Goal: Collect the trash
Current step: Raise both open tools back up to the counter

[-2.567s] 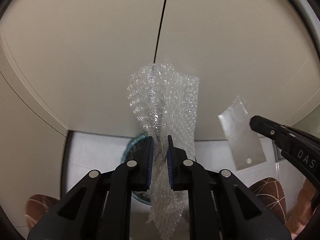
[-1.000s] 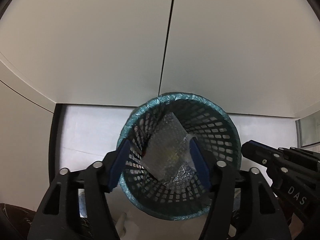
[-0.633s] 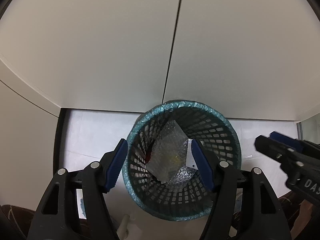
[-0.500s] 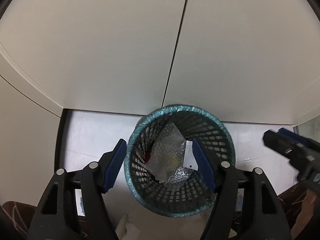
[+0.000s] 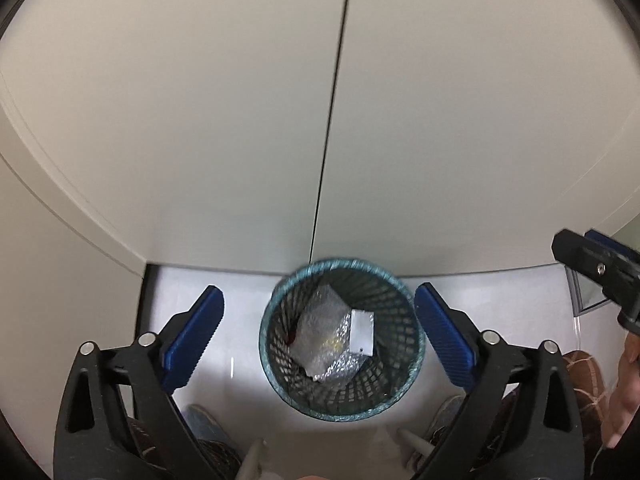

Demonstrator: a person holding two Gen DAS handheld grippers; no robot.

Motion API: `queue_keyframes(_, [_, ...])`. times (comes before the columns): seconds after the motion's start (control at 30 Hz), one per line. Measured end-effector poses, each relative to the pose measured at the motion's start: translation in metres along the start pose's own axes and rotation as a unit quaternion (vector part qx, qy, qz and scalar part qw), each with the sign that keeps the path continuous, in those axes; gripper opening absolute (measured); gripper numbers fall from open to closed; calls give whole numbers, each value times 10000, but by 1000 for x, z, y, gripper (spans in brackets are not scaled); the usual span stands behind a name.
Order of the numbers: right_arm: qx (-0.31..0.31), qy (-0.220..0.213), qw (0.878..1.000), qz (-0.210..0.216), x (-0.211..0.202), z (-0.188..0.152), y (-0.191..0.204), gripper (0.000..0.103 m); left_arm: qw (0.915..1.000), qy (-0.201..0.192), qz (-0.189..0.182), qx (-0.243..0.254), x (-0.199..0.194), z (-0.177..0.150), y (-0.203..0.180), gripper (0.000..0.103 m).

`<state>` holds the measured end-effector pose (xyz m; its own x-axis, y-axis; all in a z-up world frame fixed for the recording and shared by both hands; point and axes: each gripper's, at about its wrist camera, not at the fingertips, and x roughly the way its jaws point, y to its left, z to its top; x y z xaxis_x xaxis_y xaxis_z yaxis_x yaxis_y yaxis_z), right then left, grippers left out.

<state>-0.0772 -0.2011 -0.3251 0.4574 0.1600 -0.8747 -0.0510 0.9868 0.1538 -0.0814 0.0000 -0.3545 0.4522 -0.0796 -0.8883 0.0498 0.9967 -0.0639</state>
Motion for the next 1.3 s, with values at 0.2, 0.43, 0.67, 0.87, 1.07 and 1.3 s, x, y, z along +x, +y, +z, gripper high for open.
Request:
queue_keyframes(0.2, [-111, -467, 9988, 59, -60, 32, 7, 87, 9986, -468, -89, 221, -65, 27, -9, 97])
queue_keyframes(0.43, [-324, -968, 9944, 265, -130, 61, 21, 87, 9969, -694, 2, 375, -136, 54, -18, 97])
queue_keyframes(0.67, [-388, -1420, 9883, 406, -199, 87, 30, 87, 9960, -872, 29, 171, -200, 80, -16, 97])
queue_keyframes(0.87, [-466, -1786, 9823, 322, -252, 114, 35, 87, 9938, -1099, 97, 97, -242, 106, -17, 97])
queue_keyframes(1.07, [-554, -2174, 9742, 256, -295, 143, 43, 87, 9894, -1437, 201, 76, -277, 134, -18, 97])
queue_keyframes(1.3, [-647, -2435, 9676, 165, -326, 174, 56, 87, 9850, -1701, 262, 70, -313, 176, -16, 97])
